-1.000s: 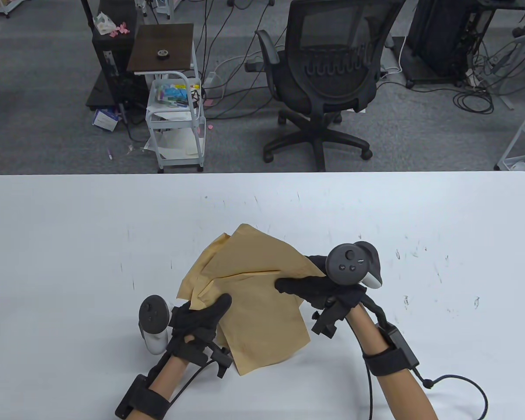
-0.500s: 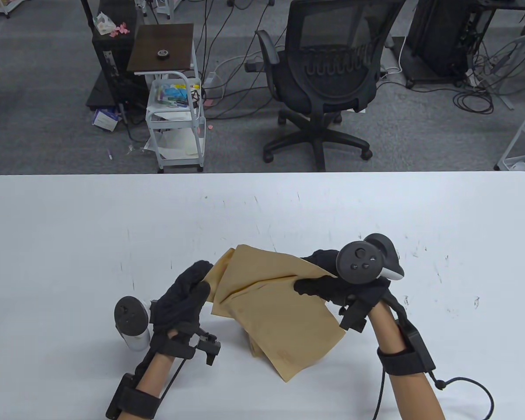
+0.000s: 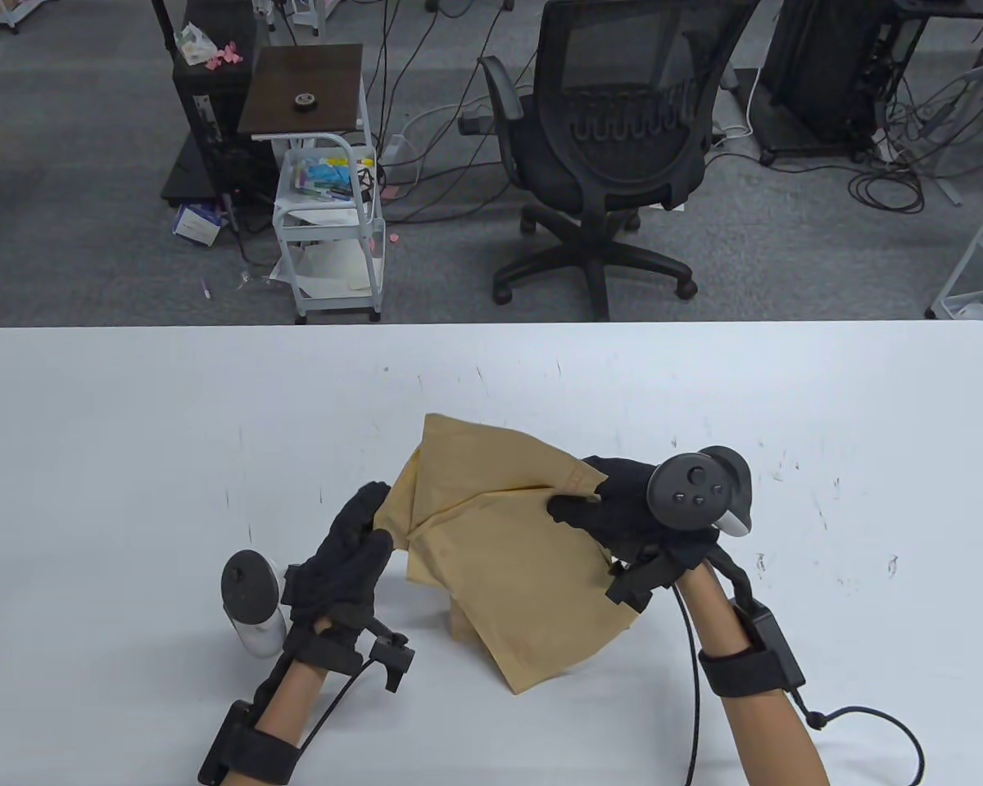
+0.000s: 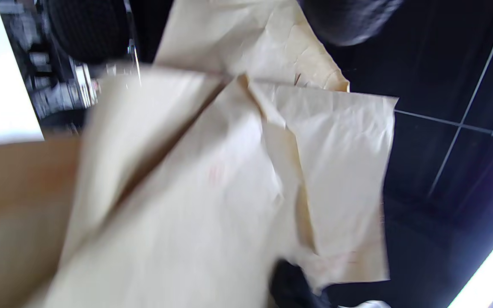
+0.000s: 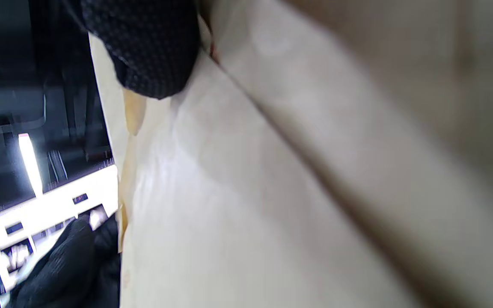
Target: Push scattered envelopes inward from both sides into a neat stack
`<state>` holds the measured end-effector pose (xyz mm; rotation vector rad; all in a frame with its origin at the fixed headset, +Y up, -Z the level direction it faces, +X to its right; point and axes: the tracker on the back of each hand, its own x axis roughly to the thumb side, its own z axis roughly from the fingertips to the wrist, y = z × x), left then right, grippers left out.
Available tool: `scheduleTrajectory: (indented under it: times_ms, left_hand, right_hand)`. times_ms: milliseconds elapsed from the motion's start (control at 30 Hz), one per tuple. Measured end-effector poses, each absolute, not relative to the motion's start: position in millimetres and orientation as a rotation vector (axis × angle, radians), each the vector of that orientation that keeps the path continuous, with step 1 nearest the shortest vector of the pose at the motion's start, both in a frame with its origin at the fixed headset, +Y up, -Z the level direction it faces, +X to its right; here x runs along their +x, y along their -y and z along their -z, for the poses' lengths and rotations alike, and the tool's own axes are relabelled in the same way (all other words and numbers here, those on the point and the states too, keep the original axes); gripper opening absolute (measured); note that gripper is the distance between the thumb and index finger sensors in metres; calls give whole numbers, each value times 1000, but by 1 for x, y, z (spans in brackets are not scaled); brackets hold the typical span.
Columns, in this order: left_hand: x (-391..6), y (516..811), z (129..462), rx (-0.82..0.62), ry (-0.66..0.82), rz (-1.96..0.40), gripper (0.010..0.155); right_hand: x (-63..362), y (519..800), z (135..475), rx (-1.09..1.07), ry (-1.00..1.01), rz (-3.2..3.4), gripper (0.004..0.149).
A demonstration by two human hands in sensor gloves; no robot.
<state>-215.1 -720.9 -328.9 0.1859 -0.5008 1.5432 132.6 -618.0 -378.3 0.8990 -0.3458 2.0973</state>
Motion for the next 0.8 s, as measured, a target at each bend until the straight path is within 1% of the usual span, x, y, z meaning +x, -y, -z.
scheduleTrajectory:
  times_ms: [33,100,133,200,233,300,367,433,467,500,567,600,633,700,733,767,800]
  left_hand:
    - [-214,726,331,128,522,-1584,90]
    - [-212,736,336,-31,569,-1621,100]
    - [-212,739,338,-96,609,-1591,102]
    - [-210,739,339,-126,648,-1465,103]
    - [-208,737,339,-119,671,-1382,104]
    - [-205,732,337,-115,683,-1254,99]
    - [-198,730,332,-132,729,-1166,97]
    - [-190,729,328,-132,727,-1145,90]
    - [-187,729,327,-101,694,-1138,83]
    - [-184,729,327,-76,675,-1111,82]
    - [-181,732,327,-116,682,-1045,82]
    - [-181,734,327,-130,677,-1029,84]
    - [-182,734,328,-143,707,-1035,88]
    - [-188,734,329,-150,702,-1115,91]
    - [-193,733,331,-115,687,-1183,92]
    - [-197,733,333,-68,665,-1244,91]
    - [-198,733,334,-53,665,-1271,91]
  right_hand:
    - [138,618,380,875,372,-1999,45]
    - [145,619,382,880,334,-1839,45]
    - [147,619,384,909,252,-1786,45]
    - [150,620,385,940,198,-1778,45]
    - [152,621,386,952,205,-1793,45]
    - [154,624,389,928,207,-1792,45]
    - [154,629,393,889,202,-1723,45]
    - [152,636,395,857,181,-1731,45]
    - [150,639,395,854,182,-1747,45]
    - [147,641,396,846,181,-1743,45]
    - [141,643,395,853,170,-1736,45]
    - [139,643,394,862,178,-1733,45]
    - [137,642,393,869,175,-1736,45]
    - [135,639,390,887,211,-1776,45]
    - [133,637,389,906,241,-1774,45]
    - [130,635,387,937,219,-1736,44]
    - [128,635,386,948,199,-1720,44]
